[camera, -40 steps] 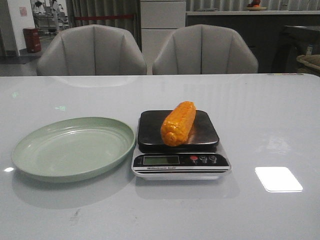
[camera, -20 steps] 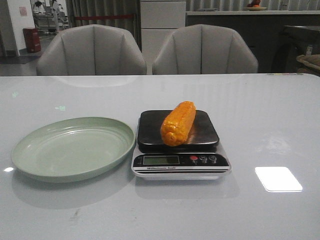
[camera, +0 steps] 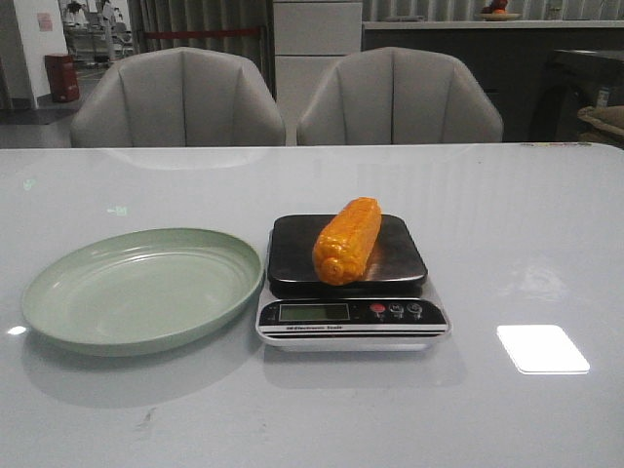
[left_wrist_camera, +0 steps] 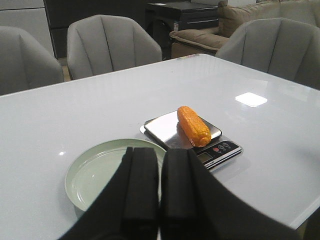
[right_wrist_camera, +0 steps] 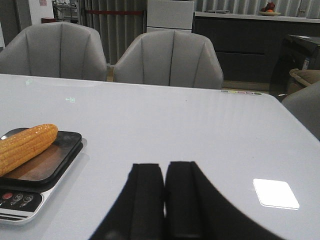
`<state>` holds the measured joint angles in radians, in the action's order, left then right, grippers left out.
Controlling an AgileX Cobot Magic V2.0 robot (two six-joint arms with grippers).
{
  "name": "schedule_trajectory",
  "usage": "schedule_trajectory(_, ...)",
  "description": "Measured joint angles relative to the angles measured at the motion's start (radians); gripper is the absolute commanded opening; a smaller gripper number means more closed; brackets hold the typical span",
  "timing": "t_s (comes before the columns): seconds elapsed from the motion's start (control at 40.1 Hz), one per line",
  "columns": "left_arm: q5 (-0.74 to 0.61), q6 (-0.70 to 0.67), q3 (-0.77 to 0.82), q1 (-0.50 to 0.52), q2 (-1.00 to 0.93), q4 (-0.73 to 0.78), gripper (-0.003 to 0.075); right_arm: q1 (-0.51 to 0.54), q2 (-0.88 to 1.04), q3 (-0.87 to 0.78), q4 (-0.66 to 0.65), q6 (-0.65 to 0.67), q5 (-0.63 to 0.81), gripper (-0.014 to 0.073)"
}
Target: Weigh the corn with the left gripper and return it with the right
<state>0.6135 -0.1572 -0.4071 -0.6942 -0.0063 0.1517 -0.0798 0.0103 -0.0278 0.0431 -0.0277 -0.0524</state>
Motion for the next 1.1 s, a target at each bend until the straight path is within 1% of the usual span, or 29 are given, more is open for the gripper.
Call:
schedule_trajectory(0.299, 0.0, 0.0, 0.0, 0.0, 0.0, 0.0, 0.0114, 0.0, 0.0, 0.0, 0.0, 0.0, 0.005, 0.0166)
schedule_trajectory(0.399, 0.0, 0.0, 0.0, 0.0, 0.0, 0.001, 0.0114, 0.0, 0.0, 0.0, 0.0, 0.0, 0.065, 0.0166)
schedule_trajectory(0.498, 0.0, 0.0, 0.0, 0.0, 0.0, 0.001, 0.0114, 0.0, 0.0, 0.0, 0.0, 0.0, 0.188, 0.0166)
schedule_trajectory(0.573, 0.0, 0.0, 0.0, 0.0, 0.0, 0.001, 0.0114, 0.0, 0.0, 0.004, 0.0, 0.0, 0.224, 0.0166)
schedule_trajectory(0.648, 0.0, 0.0, 0.0, 0.0, 0.0, 0.001, 0.0114, 0.0, -0.004, 0.037, 0.0, 0.0, 0.195, 0.0166)
schedule_trajectory(0.698, 0.0, 0.0, 0.0, 0.0, 0.0, 0.001, 0.0114, 0.0, -0.027, 0.088, 0.0, 0.0, 0.16, 0.0166)
schedule_trajectory(0.822, 0.0, 0.0, 0.0, 0.0, 0.0, 0.001, 0.0114, 0.0, -0.143, 0.231, 0.0, 0.0, 0.061, 0.0166)
schedule_trajectory(0.947, 0.0, 0.0, 0.0, 0.0, 0.0, 0.001, 0.0114, 0.0, -0.261, 0.339, 0.0, 0.0, -0.041, 0.0166)
schedule_trajectory(1.096, 0.0, 0.0, 0.0, 0.0, 0.0, 0.001, 0.0114, 0.0, -0.338, 0.382, 0.006, 0.0, -0.125, 0.0166)
